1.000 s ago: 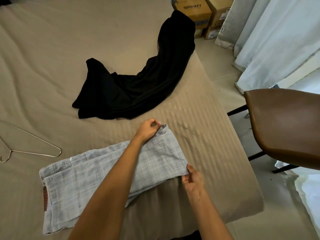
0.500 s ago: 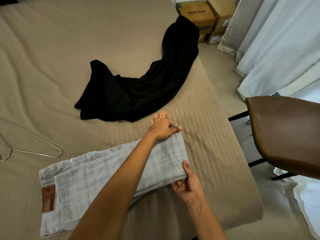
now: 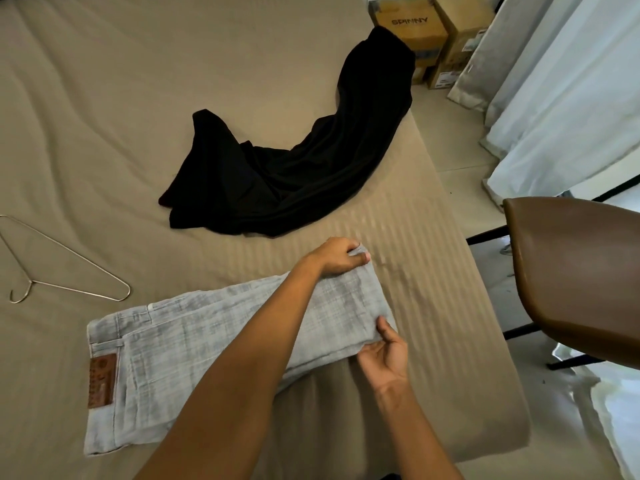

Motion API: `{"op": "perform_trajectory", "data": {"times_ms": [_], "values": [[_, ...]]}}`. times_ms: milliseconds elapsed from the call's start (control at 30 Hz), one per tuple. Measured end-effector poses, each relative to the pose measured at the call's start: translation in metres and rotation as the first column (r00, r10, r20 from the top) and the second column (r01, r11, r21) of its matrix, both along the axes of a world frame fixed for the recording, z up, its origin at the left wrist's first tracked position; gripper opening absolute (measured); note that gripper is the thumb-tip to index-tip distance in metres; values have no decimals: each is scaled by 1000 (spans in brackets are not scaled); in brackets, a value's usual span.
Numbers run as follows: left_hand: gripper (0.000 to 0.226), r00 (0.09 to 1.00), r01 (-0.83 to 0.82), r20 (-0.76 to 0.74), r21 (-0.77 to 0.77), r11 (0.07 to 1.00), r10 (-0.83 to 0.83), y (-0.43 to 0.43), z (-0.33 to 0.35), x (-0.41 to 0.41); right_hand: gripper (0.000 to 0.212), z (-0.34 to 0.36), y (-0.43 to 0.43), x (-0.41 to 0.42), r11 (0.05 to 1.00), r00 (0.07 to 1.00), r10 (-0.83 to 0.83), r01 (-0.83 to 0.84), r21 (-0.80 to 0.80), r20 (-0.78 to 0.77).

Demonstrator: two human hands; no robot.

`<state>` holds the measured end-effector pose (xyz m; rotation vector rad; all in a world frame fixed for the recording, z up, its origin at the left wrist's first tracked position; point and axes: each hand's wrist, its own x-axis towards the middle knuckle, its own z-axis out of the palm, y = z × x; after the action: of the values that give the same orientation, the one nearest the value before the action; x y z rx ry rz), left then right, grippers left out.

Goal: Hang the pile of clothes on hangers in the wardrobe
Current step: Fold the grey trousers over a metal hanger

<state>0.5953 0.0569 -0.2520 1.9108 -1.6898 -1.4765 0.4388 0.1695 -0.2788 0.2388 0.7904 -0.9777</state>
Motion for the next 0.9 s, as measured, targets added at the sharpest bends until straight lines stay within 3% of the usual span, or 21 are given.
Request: {"op": "perform_trajectory", "data": {"times_ms": [67,167,267,367,400,500,633,733,800,833,867,900], "values": [[43,997,1,-74,238,971,17,8,8,15,82,-1,-5,0,999,998,-46,46,-24,-34],[50,986,141,-156,572,808,-62,16,19,44,70,9,-14,-11,981,984,-158,147,-127,-85],[36,975,212,-193,630,747,-114,21,22,61,62,17,-30,-49,936,955,-283,255,-242,-90],[27,971,240,-178,651,720,-162,31,18,62,60,11,-37,-80,943,938,-305,273,-193,-164],[35,968,253,-167,642,724,-190,37,13,63,59,9,-33,-80,957,941,-271,241,-159,-203],[49,976,212,-75,528,822,-204,58,4,70,89,6,-16,-57,996,956,-85,76,-43,-279],[50,987,158,-73,429,889,-140,75,6,88,62,15,11,-12,963,943,265,-271,-5,-199],[73,986,153,-10,424,893,-164,88,6,111,73,15,31,19,878,876,472,-477,-41,-97],[77,986,129,38,456,880,-164,98,6,126,83,16,34,23,767,772,610,-632,-111,-178],[64,988,125,19,487,864,-153,103,11,131,76,18,29,19,668,674,667,-730,-146,-317],[46,994,112,-46,514,851,-103,106,16,136,60,25,22,13,499,493,707,-856,-135,-508],[34,991,88,-129,533,842,-22,108,22,139,46,28,14,5,269,242,665,-960,-76,-706]]}}
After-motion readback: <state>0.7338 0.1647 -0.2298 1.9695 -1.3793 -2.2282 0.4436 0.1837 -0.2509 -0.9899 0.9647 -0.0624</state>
